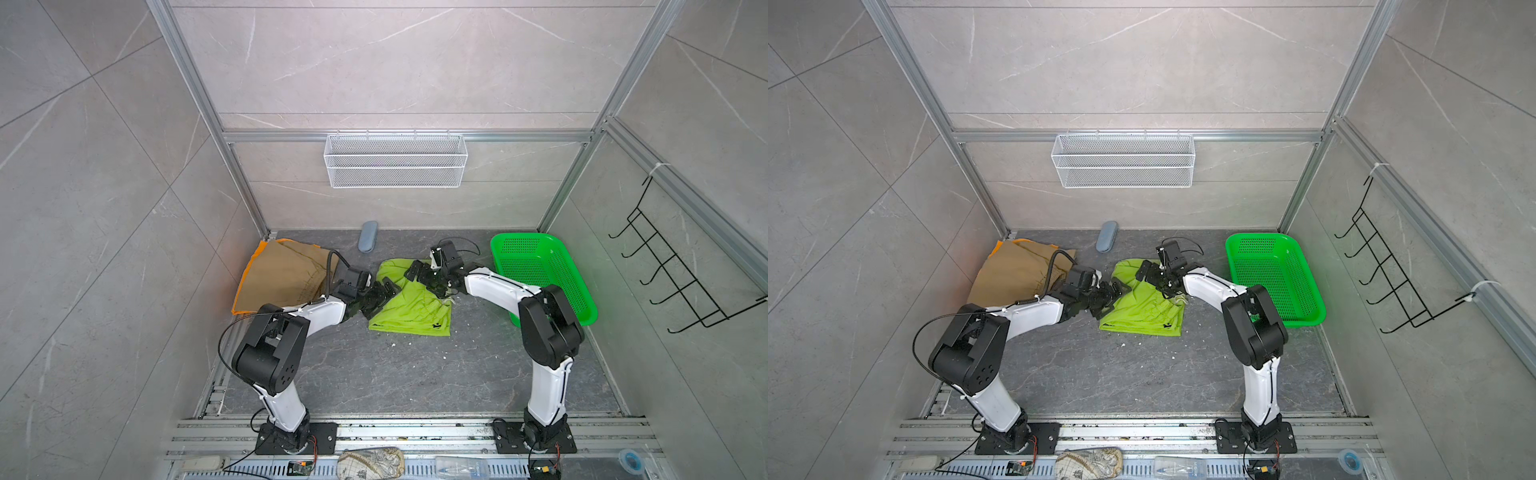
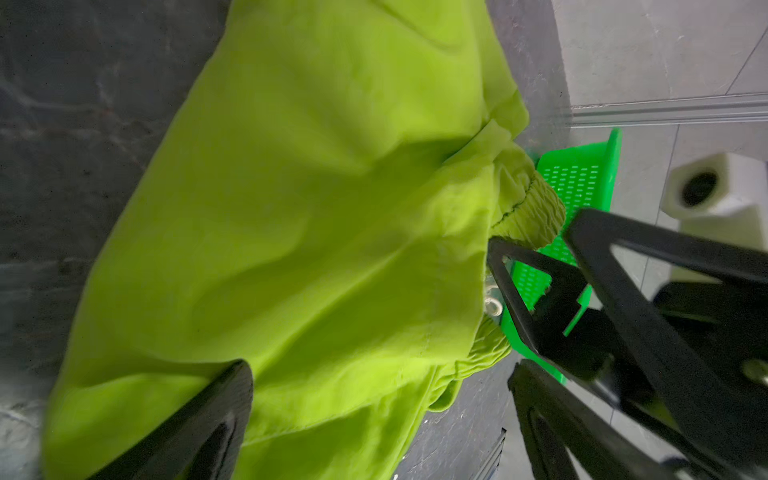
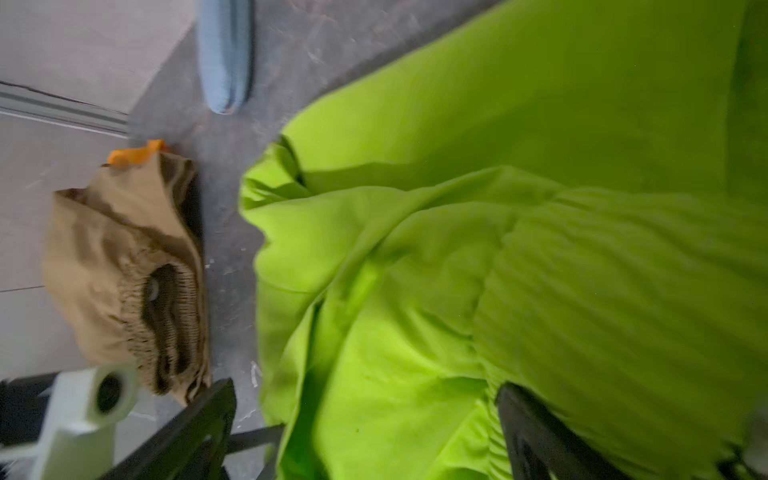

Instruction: Fold and stack the shorts

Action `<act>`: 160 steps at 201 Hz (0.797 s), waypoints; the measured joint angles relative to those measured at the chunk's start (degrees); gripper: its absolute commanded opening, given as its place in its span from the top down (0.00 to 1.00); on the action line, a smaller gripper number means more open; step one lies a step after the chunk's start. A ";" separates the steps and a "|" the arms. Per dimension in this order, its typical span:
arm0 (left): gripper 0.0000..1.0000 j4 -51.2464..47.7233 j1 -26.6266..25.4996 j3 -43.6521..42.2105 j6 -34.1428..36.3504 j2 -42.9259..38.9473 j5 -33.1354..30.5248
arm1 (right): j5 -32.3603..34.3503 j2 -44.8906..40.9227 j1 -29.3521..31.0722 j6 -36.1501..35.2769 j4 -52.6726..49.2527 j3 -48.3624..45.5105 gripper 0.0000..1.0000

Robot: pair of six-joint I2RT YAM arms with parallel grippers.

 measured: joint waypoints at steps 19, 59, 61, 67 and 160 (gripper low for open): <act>0.00 2.56 -0.22 -3.87 -0.50 0.00 -0.11 | -0.90 2.23 -1.49 -0.68 1.51 -0.85 0.01; 0.00 3.72 -0.52 -4.50 0.63 -0.22 -0.24 | -3.50 0.79 -3.30 -2.40 4.24 -3.39 0.00; 0.00 3.43 -0.55 -4.33 0.92 -0.24 -0.28 | -3.63 0.46 -3.34 -2.45 4.20 -3.56 0.00; 0.00 1.99 -0.57 -3.45 1.86 -0.35 -0.42 | -3.85 -0.42 -3.45 -2.62 4.04 -4.22 0.01; 0.01 -21.70 5.97 17.77 24.87 -2.91 -7.32 | -5.07 -21.14 -4.04 -4.57 3.98 -21.40 0.00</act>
